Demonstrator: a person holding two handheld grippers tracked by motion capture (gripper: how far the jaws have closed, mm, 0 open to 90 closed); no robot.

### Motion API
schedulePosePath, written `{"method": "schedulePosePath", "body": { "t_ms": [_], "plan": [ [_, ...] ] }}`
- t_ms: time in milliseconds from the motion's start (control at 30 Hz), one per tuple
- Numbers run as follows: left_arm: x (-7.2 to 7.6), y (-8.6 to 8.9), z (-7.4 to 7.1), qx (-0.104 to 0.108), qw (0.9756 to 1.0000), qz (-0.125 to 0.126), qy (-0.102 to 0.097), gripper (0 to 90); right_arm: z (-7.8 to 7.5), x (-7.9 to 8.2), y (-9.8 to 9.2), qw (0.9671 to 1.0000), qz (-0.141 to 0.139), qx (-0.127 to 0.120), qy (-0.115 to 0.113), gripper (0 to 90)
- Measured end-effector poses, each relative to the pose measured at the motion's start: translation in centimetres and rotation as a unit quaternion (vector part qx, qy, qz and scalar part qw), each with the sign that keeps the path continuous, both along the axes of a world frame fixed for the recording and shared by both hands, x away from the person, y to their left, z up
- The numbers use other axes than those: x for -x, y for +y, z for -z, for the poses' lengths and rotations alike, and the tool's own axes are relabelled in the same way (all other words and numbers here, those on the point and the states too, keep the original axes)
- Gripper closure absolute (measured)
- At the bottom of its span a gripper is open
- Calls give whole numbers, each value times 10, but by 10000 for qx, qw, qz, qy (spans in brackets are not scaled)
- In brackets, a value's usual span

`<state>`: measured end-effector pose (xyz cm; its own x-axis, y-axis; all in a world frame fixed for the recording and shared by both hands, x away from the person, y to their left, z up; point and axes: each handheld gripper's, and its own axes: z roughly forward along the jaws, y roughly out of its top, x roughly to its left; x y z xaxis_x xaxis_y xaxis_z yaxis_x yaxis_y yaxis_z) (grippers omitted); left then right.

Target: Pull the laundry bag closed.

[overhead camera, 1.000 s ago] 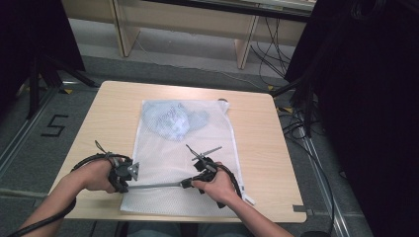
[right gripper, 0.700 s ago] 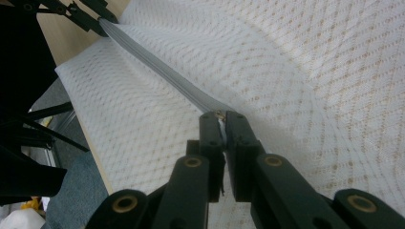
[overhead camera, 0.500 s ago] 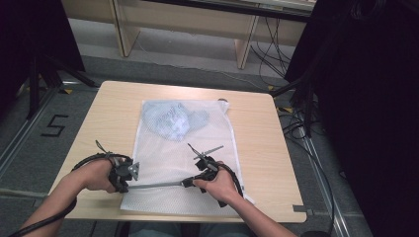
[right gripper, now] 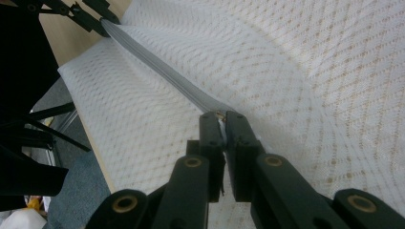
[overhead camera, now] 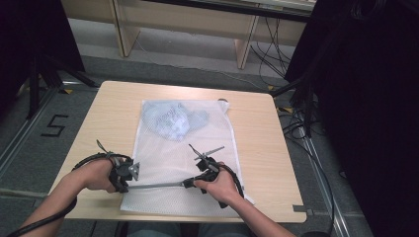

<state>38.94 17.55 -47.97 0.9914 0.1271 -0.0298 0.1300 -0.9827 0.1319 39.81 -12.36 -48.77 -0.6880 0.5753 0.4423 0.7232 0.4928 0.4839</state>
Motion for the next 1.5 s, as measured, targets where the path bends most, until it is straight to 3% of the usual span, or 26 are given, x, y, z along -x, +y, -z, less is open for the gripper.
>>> {"method": "schedulePosePath", "body": {
  "t_ms": [133,300,367,433,567,667,767,900,967,1000,1300,1400,1500],
  "plan": [
    [0,-1,0,-23,10000,-4,-1,818,-3,1,-1,9998,138,108,131,871],
    [0,-1,0,-24,10000,-7,2,818,-2,0,-2,10000,59,29,-26,870],
    [0,-1,0,-24,10000,-8,6,818,-3,1,-4,9998,155,99,103,870],
    [0,-1,0,-23,10000,-15,14,818,-1,0,-5,10000,74,47,-21,870],
    [0,-1,0,-31,10000,-13,28,818,-3,1,-7,9997,175,61,127,871],
    [0,-1,0,-32,10000,-12,26,818,-2,-1,-9,10000,95,1,-30,870],
    [0,-1,0,-34,10000,-13,27,818,-3,-1,-12,9996,224,128,65,870],
    [0,-1,0,-39,10000,-7,27,818,-2,0,-12,9996,229,77,121,870],
    [0,-1,0,-40,10000,-7,29,818,-1,-1,-14,9999,162,37,-3,870],
    [0,-1,0,-40,10000,-5,27,818,-2,0,-14,9997,200,81,97,871],
    [0,-1,0,-43,10000,2,27,818,-1,-2,-20,9998,186,47,1,871],
    [0,-1,0,-41,10000,3,26,818,-2,-1,-21,9995,269,107,107,871],
    [0,-1,0,-41,10000,-1,30,818,-1,-2,-22,9997,214,62,23,871]
  ]
}}
